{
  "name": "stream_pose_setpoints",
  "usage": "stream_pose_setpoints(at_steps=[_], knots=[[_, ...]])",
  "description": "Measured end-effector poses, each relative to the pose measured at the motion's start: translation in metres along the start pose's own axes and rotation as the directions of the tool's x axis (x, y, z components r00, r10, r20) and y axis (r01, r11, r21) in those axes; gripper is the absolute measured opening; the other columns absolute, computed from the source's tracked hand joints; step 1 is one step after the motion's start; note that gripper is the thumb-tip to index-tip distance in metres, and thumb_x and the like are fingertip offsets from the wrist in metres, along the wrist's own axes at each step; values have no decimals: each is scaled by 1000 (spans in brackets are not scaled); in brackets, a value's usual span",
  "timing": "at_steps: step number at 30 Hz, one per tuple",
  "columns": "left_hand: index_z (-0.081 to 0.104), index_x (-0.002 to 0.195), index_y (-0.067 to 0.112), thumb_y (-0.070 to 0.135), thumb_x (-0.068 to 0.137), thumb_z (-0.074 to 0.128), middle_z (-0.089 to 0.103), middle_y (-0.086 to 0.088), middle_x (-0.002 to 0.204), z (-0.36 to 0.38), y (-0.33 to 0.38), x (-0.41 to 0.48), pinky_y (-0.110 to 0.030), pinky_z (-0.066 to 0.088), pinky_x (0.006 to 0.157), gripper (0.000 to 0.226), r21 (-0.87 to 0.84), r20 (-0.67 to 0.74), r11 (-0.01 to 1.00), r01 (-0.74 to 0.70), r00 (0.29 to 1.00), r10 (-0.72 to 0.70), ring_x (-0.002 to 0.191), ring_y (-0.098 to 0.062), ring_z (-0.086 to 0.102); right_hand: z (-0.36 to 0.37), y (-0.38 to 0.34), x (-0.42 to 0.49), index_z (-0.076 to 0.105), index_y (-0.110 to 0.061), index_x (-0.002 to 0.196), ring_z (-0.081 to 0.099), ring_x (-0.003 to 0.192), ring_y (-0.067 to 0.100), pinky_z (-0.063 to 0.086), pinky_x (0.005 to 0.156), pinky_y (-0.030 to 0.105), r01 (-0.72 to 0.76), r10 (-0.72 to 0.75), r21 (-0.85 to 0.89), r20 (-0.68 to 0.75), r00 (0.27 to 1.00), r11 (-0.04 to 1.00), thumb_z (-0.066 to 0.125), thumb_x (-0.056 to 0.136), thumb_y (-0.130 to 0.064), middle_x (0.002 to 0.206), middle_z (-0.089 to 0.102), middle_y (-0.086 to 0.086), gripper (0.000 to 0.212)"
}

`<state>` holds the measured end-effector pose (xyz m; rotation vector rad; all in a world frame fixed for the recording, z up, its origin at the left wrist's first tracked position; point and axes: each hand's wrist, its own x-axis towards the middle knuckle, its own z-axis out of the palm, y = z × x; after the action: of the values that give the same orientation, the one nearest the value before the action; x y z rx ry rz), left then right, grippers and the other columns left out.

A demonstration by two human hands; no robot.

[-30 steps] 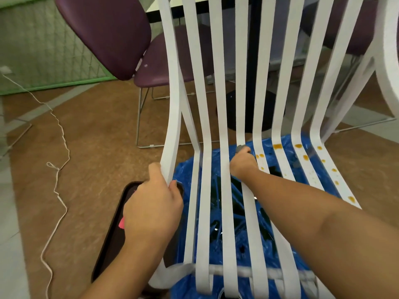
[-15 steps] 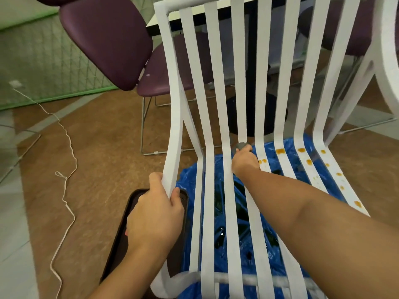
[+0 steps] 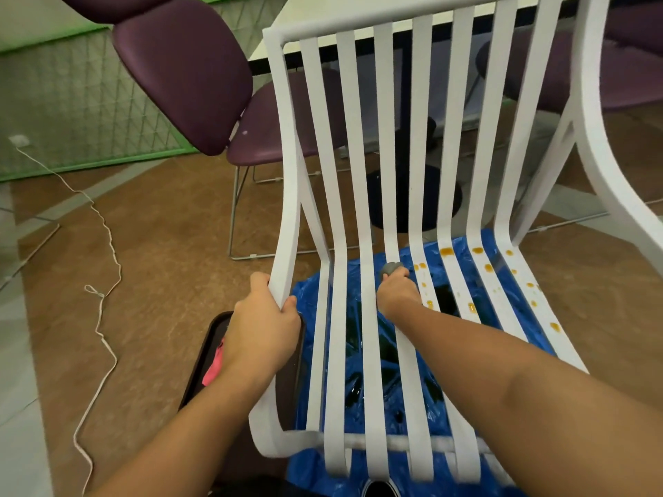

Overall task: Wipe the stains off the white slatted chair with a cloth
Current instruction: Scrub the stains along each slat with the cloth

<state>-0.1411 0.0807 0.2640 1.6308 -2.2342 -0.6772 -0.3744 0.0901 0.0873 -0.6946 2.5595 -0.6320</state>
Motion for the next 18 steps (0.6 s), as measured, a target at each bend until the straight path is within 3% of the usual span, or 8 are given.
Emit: stream_pose_setpoints(at_steps=[3,5,6,10,14,16,18], knots=[[39,116,29,32,99,61,59,-3,111,0,-1,3,-29,55,60,28,-73,32,997,10,999,-8,84,-17,63,4,11,-20,41,-7,139,55,113,34,45,79,36,69,-53,-168,98,994,983,44,99,-20,131,48,22,42],[41,118,29,31,99,63,59,-4,116,-2,-1,1,-35,60,68,30,-99,52,995,26,998,-21,91,-22,65,11,18,-36,32,-1,148,54,118,36,51,80,35,9,7,-110,139,990,994,53,96,-16,142,32,34,58],[42,120,27,31,98,63,59,-5,117,-2,-1,2,-38,61,71,30,-104,58,994,34,998,-28,92,-24,65,17,25,-43,28,2,150,54,120,37,53,81,34,64,-38,-159,164,986,985,54,95,-14,145,27,38,63],[44,121,24,31,99,61,60,-8,118,-7,5,-3,-45,62,75,29,-73,66,997,38,997,-33,95,-29,65,5,36,-87,14,0,155,57,117,33,54,79,29,104,-89,-205,80,993,973,41,102,-12,149,19,42,61],[46,128,20,33,100,56,61,-11,121,-11,12,-11,-48,62,77,32,24,42,999,25,999,-26,95,-31,66,-6,47,-137,16,1,154,62,109,28,56,82,29,108,-99,-182,55,994,977,38,105,-13,148,25,37,56],[47,127,17,32,101,54,61,-12,121,-12,15,-12,-44,60,73,31,65,33,998,21,999,-24,93,-30,64,-6,54,-154,16,3,151,65,97,22,54,69,24,49,-41,-90,80,996,995,36,107,-21,139,44,31,55],[48,125,15,31,102,52,62,-14,120,-14,17,-15,-43,56,70,29,90,28,996,19,999,-22,93,-31,63,-7,62,-173,20,1,146,63,78,16,40,50,18,37,-34,-97,36,999,995,34,107,-34,115,64,15,54]])
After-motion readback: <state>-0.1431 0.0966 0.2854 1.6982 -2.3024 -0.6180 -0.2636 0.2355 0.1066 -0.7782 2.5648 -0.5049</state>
